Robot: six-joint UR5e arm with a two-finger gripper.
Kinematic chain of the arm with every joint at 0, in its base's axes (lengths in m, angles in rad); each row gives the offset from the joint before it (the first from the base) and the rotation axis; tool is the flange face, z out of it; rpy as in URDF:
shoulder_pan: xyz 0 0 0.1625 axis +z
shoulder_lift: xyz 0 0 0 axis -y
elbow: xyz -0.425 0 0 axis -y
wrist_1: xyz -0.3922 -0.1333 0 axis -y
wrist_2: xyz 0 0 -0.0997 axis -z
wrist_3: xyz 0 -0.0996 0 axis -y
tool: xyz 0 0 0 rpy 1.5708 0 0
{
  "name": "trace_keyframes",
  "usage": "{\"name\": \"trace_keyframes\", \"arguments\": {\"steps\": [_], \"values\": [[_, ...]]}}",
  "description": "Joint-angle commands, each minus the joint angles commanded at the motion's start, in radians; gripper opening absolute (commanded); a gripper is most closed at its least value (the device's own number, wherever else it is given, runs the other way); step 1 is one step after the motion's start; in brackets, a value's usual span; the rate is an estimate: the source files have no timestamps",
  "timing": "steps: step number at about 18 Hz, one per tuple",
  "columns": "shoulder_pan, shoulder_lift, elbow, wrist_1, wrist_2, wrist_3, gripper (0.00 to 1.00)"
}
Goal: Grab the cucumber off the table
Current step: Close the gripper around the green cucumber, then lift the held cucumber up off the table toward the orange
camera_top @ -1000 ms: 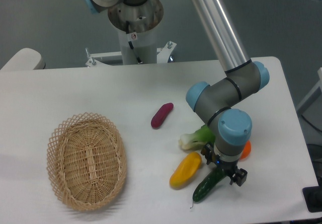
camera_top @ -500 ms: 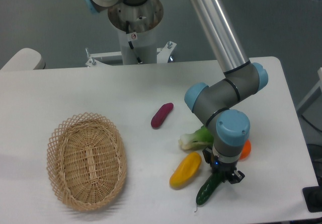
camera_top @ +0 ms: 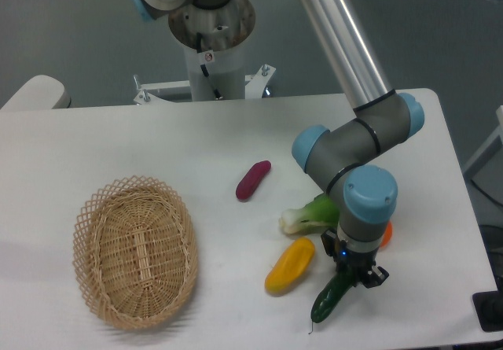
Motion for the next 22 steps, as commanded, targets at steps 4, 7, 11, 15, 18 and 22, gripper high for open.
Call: {"name": "trace_keyframes", "arguments": {"steps": [4, 7, 11, 15, 18, 22], "values": [[0.025, 0.068, 0.005, -0.081, -0.07, 0.002, 0.29], [0.035, 0.113, 0.005, -0.123, -0.075, 0.005, 0.29], [0.072, 0.204, 0.006, -0.248, -0.077, 0.061, 0.29], [0.146, 0.241, 0.011, -0.331, -0.077, 0.216, 0.29], [0.204, 0.255, 0.017, -0.39, -0.077, 0.336, 0.29], [0.235, 0.27, 0.023, -0.411, -0.071, 0.393, 0.29]]}}
